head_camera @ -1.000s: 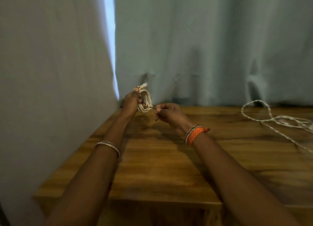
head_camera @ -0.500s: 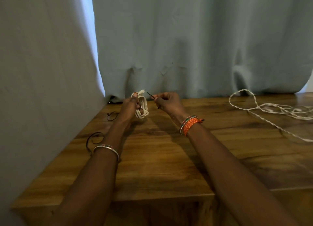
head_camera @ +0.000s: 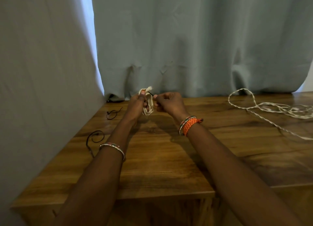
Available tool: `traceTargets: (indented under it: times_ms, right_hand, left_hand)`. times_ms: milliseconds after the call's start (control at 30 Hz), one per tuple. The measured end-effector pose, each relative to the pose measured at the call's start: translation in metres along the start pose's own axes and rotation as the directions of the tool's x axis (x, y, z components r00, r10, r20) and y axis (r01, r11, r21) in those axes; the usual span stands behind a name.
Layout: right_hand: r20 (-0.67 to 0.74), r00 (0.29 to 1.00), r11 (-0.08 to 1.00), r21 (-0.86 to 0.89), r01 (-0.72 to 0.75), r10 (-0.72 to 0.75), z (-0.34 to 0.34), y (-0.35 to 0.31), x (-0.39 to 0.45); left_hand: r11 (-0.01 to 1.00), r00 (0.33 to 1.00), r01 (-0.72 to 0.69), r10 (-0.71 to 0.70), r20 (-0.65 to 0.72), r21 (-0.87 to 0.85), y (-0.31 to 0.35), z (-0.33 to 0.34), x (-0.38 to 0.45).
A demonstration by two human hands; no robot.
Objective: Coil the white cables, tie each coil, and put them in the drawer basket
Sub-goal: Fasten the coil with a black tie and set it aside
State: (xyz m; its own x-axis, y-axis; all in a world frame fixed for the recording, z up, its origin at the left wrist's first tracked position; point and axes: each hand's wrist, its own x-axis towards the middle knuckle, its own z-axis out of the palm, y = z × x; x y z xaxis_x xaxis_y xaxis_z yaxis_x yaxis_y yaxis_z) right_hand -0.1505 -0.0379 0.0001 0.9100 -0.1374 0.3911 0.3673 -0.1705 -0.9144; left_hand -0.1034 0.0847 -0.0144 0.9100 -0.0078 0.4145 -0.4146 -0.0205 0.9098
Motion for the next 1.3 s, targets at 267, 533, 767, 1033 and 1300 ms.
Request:
traceTargets:
  times_ms: [267, 533, 767, 1033, 1300]
  right_hand:
    - [-0.007, 0.995, 0.993, -0.074, -0.095, 0.095, 0.006, 0.003, -0.006]
    - [-0.05, 0.994, 0.991, 0.094, -0.097, 0.102, 0.023, 0.006, -0.018]
    - [0.074, 0.968, 0.907, 0.339, -0.25, 0.239, 0.04, 0.001, -0.028]
    - [-0.013, 0.932, 0.838, 0.443, -0.32, 0.362, 0.027, -0.004, -0.025]
    - [0.039, 0.915, 0.759, 0.544, -0.357, 0.402, 0.023, -0.011, -0.022]
  left_hand:
    - [0.999, 0.993, -0.051, 0.05, -0.106, -0.008, 0.004, -0.006, 0.001]
    - [0.882, 0.928, -0.201, 0.31, -0.204, 0.426, 0.02, 0.015, -0.035]
    - [0.879, 0.852, -0.144, 0.344, -0.395, 0.455, 0.026, 0.013, -0.037]
    - [0.99, 0.956, -0.123, 0.137, -0.261, 0.067, 0.016, 0.021, -0.026]
    - [0.988, 0.962, -0.02, -0.022, -0.272, -0.151, 0.011, 0.026, -0.021]
